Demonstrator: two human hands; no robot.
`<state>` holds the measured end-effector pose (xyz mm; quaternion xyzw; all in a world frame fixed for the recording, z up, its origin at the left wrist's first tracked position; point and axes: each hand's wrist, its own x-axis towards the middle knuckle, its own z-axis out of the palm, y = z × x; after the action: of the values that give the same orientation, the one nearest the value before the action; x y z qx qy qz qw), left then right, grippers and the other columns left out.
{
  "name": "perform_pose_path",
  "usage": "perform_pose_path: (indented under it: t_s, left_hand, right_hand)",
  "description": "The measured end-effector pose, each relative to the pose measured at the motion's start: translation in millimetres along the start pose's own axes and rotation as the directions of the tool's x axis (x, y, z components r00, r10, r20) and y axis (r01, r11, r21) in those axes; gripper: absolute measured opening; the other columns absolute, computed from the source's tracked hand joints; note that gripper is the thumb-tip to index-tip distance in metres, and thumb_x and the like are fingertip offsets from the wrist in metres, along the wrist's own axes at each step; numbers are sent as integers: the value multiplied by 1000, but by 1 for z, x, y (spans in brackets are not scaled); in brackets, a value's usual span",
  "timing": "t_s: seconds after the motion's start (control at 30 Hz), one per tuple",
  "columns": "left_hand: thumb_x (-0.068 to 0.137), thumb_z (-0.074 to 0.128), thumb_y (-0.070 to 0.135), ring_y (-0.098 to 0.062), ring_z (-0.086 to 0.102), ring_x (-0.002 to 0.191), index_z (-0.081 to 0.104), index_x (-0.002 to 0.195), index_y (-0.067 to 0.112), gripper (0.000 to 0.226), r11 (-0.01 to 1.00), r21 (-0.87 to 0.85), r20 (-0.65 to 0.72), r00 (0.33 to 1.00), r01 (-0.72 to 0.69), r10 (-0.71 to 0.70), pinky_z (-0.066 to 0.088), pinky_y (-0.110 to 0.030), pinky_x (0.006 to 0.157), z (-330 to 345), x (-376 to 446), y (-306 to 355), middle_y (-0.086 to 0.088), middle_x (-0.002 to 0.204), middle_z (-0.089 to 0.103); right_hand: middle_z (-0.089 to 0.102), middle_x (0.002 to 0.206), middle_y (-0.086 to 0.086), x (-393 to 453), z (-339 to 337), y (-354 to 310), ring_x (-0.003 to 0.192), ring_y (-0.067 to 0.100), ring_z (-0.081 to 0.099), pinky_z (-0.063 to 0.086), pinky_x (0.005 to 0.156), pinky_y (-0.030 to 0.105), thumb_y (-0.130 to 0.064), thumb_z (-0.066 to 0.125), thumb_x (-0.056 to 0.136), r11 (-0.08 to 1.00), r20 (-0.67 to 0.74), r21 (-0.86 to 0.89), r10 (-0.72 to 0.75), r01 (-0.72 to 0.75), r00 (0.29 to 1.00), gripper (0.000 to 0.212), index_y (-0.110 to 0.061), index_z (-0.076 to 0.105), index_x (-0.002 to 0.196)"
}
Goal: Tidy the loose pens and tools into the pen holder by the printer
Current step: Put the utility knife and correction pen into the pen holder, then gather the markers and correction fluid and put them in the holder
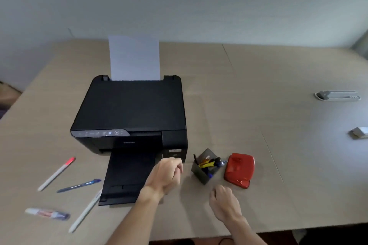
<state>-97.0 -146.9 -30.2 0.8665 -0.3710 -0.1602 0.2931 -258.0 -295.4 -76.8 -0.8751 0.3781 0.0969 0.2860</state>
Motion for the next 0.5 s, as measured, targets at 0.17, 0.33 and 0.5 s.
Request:
perform_pose_path:
  t_s: [0.17,0.33,0.5]
  left_hand:
    - [84,43,7,-14,43,49,47,57,11,27,969,75,-38,971,237,-235,35,-28,47,-26,-36,-47,1,54,50]
    - [95,43,16,-9,41,49,42,61,25,35,897,91,-106,900,433,-423,25,-18,44,-66,-93,-117,7,56,45]
    - [90,51,19,-20,63,71,61,77,19,17,796,4,-130,790,605,-599,43,-27,59,-107,-159,-188,2,76,66]
  right_hand:
    - [52,58,-4,-6,24,-53,53,15,45,27,44,25,-25,44,87,973,-10,-61,-224,223,975,25,-21,43,62]
    - [50,56,-7,-13,70,-142,49,13,47,27,43,21,-25,42,92,881,94,-88,-457,464,885,21,-26,42,71]
    - [55,68,-5,-25,117,-225,61,15,51,38,51,29,-27,42,90,773,128,-96,-616,628,778,15,-24,44,76]
